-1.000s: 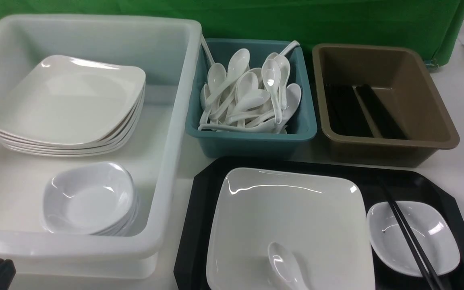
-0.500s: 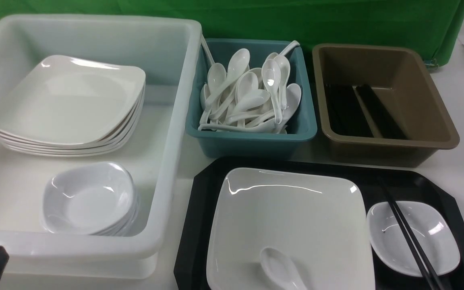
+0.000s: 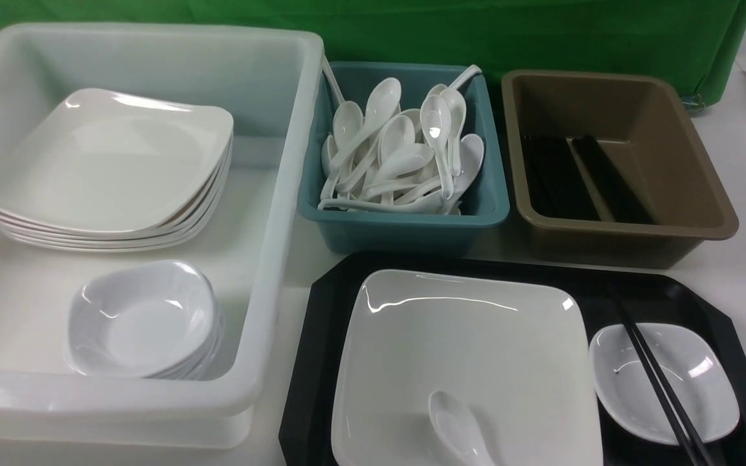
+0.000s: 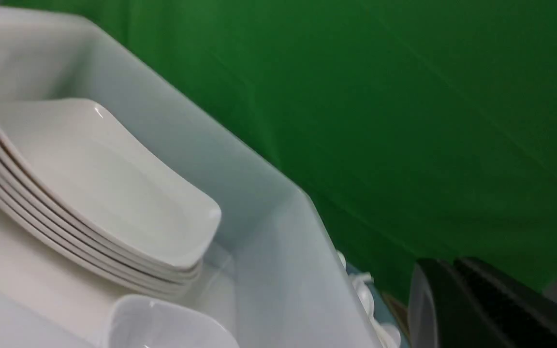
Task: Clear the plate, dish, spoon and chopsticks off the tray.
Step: Use the right arm to grab a pair of chopsticks from the plate
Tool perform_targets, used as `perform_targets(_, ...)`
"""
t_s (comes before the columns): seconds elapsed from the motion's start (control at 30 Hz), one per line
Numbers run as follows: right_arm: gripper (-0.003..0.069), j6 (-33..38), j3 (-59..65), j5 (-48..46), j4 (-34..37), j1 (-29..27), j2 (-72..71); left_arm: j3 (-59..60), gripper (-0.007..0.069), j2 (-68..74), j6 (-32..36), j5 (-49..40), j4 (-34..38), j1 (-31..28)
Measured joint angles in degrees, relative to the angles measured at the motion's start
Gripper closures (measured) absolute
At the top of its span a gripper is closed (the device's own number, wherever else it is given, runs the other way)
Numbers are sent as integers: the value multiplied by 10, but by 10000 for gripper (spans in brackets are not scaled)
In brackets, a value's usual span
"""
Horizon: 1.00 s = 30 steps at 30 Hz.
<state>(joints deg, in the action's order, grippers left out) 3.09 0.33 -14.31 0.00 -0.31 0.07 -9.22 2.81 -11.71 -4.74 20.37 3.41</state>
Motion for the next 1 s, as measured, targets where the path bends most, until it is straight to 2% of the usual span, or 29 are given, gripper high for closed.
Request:
perform_targets(0.07,417,0,0,0,0,0,0,-72,606,49,74,-86,-6,0)
perform_targets(0.1,417,0,0,0,0,0,0,-84,606,60,92,-100,-3,0)
perform_targets(0.13,417,0,0,0,0,0,0,-139,606,116,169,-162,18,0)
perform_targets(0.2,417,0,0,3,0,0,0,-193,606,179,260,-250,47,0)
perform_targets(0.27,417,0,0,16,0,0,0,-244,606,245,322,-328,81,3)
perform_targets(0.37,417,-8,0,46,0,0,0,-281,606,299,352,-369,107,12)
perform_targets(0.43,417,-75,0,102,18,0,0,-306,606,347,384,-378,129,26)
perform_targets(0.5,417,-177,0,171,25,0,0,-308,606,371,413,-368,139,41)
perform_targets(0.57,420,-224,-1,218,28,0,0,-309,606,384,430,-361,148,53)
perform_targets(0.67,456,-245,-52,135,30,13,25,-309,606,401,488,-354,168,101)
perform_targets(0.8,485,-156,-200,-10,31,59,148,-309,606,431,536,-326,167,206)
perform_targets(0.87,487,-96,-274,-94,31,87,224,-309,606,441,546,-302,161,238)
perform_targets(1.0,488,-51,-399,-263,31,139,385,-309,606,459,563,-254,148,307)
